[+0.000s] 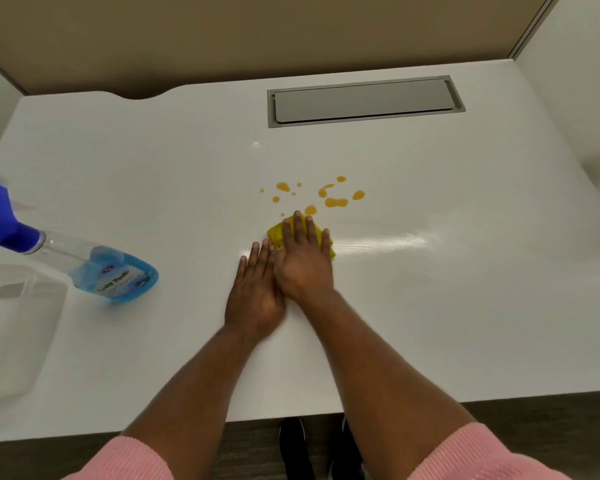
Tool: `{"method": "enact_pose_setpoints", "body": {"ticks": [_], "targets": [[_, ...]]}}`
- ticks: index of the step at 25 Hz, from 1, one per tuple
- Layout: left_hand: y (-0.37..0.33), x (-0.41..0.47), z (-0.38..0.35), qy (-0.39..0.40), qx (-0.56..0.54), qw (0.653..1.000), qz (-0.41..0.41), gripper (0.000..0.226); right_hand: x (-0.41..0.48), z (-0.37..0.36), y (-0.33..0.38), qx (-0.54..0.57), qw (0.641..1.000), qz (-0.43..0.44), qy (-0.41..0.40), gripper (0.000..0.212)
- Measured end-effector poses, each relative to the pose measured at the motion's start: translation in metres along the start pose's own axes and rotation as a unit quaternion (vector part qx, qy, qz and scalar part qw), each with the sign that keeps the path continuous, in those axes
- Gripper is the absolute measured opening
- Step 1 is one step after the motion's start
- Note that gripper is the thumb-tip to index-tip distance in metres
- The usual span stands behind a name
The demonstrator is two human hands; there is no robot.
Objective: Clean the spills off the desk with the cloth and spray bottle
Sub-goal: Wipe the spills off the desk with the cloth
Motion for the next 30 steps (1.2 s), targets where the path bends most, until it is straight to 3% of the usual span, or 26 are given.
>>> {"method": "enact_pose_setpoints", "body": {"ticks": [4,11,15,22,27,30], "targets": [[0.003,0.000,0.001,0.001,0.010,1.000,0.010,0.064,0.001,-0.002,-0.007,-0.025,0.999,0.032,0.017,0.067],[0.026,0.012,0.015,0.005,-0.023,0.999,0.023,0.066,0.003,0.061,-0.126,-0.009,0.988,-0.125,-0.089,0.062],[0.080,0.034,0.039,-0.010,0.000,0.997,0.074,0.066,0.005,0.066,-0.141,-0.022,0.980,-0.166,-0.107,0.060],[0.103,0.050,0.033,-0.004,-0.005,0.997,0.077,0.067,0.044,0.043,-0.077,-0.022,0.988,-0.125,-0.090,0.065],[0.102,0.051,0.035,-0.003,0.013,0.997,0.076,0.071,0.069,-0.010,0.041,-0.039,0.999,-0.001,-0.025,0.070],[0.101,0.050,0.034,0.004,0.022,0.997,0.069,0.071,0.072,-0.027,0.066,-0.055,0.998,0.040,0.009,0.071]]}}
Point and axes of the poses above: each hand's wrist, its own x-axis towards the middle knuckle, its own z-axis out of the back of the hand, y = z × x, the point moved 10 cm from there along x, towards the middle knuckle, and after that the axes turned 11 degrees about y, right-handed, at the moved point
